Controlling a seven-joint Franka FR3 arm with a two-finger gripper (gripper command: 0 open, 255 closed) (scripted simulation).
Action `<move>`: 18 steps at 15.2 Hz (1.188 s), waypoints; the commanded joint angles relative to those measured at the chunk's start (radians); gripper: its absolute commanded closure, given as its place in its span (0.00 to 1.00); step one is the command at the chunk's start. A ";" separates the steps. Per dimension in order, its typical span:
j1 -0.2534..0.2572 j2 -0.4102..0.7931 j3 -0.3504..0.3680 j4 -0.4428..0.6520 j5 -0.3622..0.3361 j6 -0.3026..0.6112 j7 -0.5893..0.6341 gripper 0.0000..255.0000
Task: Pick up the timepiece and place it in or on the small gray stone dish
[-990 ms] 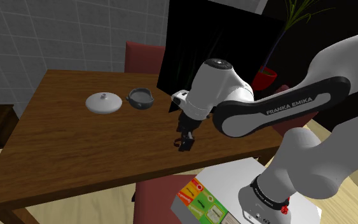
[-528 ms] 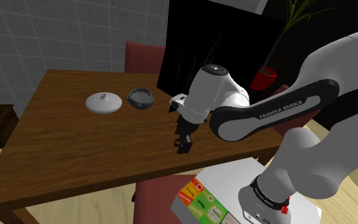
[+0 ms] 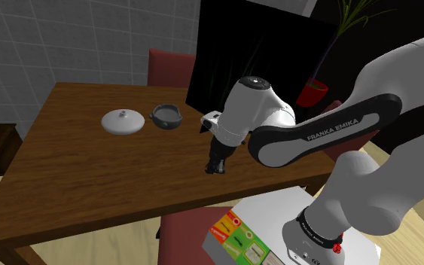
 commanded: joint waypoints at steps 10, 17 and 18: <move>0.005 -0.055 -0.007 0.032 0.008 -0.086 -0.010 1.00; 0.010 -0.116 -0.016 0.086 0.013 -0.202 -0.020 1.00; 0.010 -0.124 -0.017 0.095 0.014 -0.218 -0.021 1.00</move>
